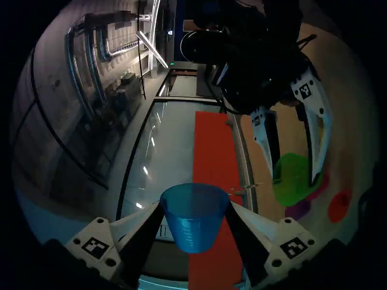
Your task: Pour water
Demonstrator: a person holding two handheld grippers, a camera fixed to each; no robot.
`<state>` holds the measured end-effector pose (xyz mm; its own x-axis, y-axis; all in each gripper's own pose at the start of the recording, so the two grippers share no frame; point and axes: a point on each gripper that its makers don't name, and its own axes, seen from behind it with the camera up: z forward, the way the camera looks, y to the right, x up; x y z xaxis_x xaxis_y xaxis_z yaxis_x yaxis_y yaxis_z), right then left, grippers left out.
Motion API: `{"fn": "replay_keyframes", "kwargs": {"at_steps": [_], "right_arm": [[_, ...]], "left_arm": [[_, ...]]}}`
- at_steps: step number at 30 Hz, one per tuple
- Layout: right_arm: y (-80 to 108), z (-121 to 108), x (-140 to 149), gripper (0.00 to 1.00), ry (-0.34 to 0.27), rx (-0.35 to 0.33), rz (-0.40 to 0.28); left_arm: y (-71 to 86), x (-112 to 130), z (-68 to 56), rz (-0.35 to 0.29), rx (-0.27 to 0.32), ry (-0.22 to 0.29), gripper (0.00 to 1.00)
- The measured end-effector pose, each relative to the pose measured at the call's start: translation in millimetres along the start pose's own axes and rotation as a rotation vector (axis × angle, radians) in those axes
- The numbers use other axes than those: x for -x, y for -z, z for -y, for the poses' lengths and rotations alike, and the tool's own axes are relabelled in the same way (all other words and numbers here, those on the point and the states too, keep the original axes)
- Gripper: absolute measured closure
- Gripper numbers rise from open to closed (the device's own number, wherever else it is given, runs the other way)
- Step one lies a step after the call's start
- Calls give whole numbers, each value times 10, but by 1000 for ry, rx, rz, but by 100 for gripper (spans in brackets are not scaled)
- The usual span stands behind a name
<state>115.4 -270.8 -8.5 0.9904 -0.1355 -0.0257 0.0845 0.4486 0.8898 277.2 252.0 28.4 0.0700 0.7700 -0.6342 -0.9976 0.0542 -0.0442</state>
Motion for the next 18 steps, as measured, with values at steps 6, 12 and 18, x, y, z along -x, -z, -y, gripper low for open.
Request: {"fn": "replay_keyframes", "kwargs": {"at_steps": [6,12,18], "right_arm": [[4,-9,-10,8,-1,2,-1],[3,-13,-4,8,-2,4,-1],[6,-22,-5,8,-2,5,-3]], "left_arm": [[-1,-7,13,1,-4,-29,13],[10,-33,33,-2,-11,-56,13],[11,-45,20,-1,-10,-79,13]]}}
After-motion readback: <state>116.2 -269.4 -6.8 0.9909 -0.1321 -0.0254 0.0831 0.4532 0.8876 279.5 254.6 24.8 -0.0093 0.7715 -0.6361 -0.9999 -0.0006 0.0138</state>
